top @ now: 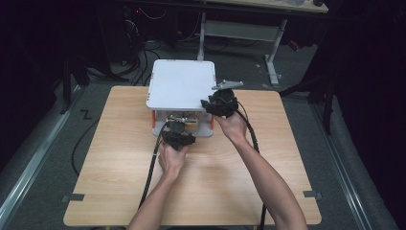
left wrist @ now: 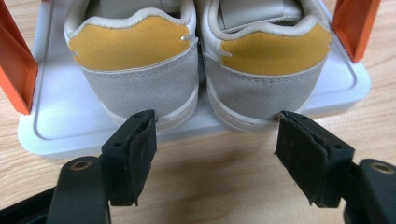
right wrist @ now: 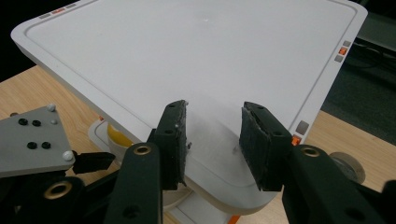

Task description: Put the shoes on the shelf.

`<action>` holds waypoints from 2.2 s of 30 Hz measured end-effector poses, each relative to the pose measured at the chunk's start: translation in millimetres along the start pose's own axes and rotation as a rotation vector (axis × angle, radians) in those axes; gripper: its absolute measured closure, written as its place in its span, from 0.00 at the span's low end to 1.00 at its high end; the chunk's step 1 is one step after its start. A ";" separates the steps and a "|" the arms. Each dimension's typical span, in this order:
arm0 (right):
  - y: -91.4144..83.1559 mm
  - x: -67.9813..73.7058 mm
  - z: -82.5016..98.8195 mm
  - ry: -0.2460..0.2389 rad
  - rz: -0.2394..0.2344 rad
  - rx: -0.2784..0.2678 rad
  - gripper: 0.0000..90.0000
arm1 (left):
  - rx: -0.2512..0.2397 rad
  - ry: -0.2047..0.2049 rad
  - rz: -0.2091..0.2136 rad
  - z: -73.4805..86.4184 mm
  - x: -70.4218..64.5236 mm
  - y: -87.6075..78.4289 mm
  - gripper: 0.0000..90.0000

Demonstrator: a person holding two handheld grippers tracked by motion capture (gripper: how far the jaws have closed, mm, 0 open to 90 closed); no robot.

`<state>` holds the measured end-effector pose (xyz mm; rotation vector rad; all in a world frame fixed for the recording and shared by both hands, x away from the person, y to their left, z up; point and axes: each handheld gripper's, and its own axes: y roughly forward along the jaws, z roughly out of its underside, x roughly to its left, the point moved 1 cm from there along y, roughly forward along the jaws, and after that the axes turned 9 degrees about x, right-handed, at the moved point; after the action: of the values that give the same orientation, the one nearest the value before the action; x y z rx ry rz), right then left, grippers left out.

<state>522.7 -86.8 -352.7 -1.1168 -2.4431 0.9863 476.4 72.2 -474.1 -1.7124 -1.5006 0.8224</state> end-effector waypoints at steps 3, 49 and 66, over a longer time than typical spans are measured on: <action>0.0 -0.4 0.4 0.000 -0.002 -0.001 0.68 | 0.002 -0.002 -0.010 -3.7 -1.8 2.2 0.33; -18.2 -10.5 2.5 0.082 -0.040 -0.030 0.55 | -0.117 0.105 0.105 -2.5 11.1 -41.0 0.35; -59.3 -24.2 25.0 0.118 -0.051 -0.090 0.53 | -0.235 0.138 0.184 4.1 28.3 -86.0 0.33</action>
<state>493.2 -144.5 -329.7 -1.1024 -2.4293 0.7791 429.8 107.4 -404.8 -2.0612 -1.4059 0.6227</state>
